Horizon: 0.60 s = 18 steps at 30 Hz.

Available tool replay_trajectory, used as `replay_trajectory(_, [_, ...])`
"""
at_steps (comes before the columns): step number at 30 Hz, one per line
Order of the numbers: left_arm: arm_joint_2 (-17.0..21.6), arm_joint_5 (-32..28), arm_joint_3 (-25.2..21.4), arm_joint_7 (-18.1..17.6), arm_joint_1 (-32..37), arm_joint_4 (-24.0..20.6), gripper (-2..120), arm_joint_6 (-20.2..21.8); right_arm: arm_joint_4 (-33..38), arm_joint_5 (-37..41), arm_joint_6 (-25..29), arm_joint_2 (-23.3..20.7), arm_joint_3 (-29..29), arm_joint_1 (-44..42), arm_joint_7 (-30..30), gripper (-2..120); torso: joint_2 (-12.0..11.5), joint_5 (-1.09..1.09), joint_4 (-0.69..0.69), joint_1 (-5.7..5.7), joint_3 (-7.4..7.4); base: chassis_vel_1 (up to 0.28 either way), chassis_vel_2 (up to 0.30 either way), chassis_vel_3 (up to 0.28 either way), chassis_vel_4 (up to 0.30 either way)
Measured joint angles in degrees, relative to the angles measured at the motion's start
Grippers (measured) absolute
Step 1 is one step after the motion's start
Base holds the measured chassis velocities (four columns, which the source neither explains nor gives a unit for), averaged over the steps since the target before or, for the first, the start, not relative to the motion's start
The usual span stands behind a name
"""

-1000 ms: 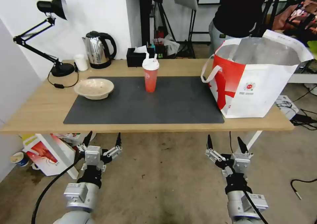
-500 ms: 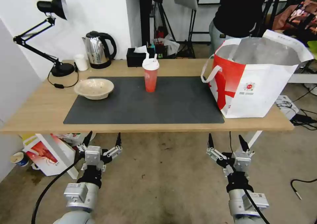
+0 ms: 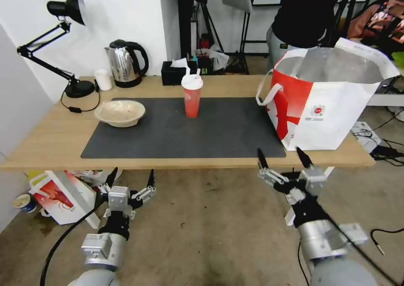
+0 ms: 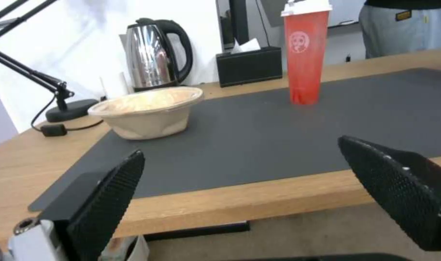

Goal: Pick up the trash from the table and place it into the takeout bag.

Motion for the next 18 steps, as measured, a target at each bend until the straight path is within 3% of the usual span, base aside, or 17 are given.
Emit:
replay_trajectory(8, [0.00, 0.00, 0.00, 0.00, 0.00, 0.00, 100, 0.00, 0.72, 9.20, 0.34, -2.88, -0.66, 4.83, -11.21, 100, 0.00, 0.00, -0.01, 0.00, 0.00, 0.000, 0.000, 0.000, 0.000])
replay_trajectory(12, [0.00, 0.00, 0.00, 0.00, 0.00, 0.00, 100, 0.00, 0.71, 12.21, 0.34, -4.11, -0.85, 7.20, -13.25, 100, 0.00, 0.00, -0.01, 0.00, 0.00, 0.000, 0.000, 0.000, 0.000])
replay_trajectory(16, [0.00, 0.00, 0.00, 0.00, 0.00, 0.00, 100, 0.00, 0.70, 19.05, -2.14, -7.72, -1.19, 14.31, -16.87, 100, 0.00, 0.00, -0.01, 0.00, 0.00, 0.000, 0.000, 0.000, 0.000])
replay_trajectory(18, [0.00, 0.00, 0.00, 0.00, 0.00, 0.00, 100, 0.00, 0.58, 22.54, -5.89, -9.24, -2.46, 19.27, -17.00, 100, 0.00, 0.00, -0.02, 0.00, 0.00, 0.000, 0.000, 0.000, 0.000])
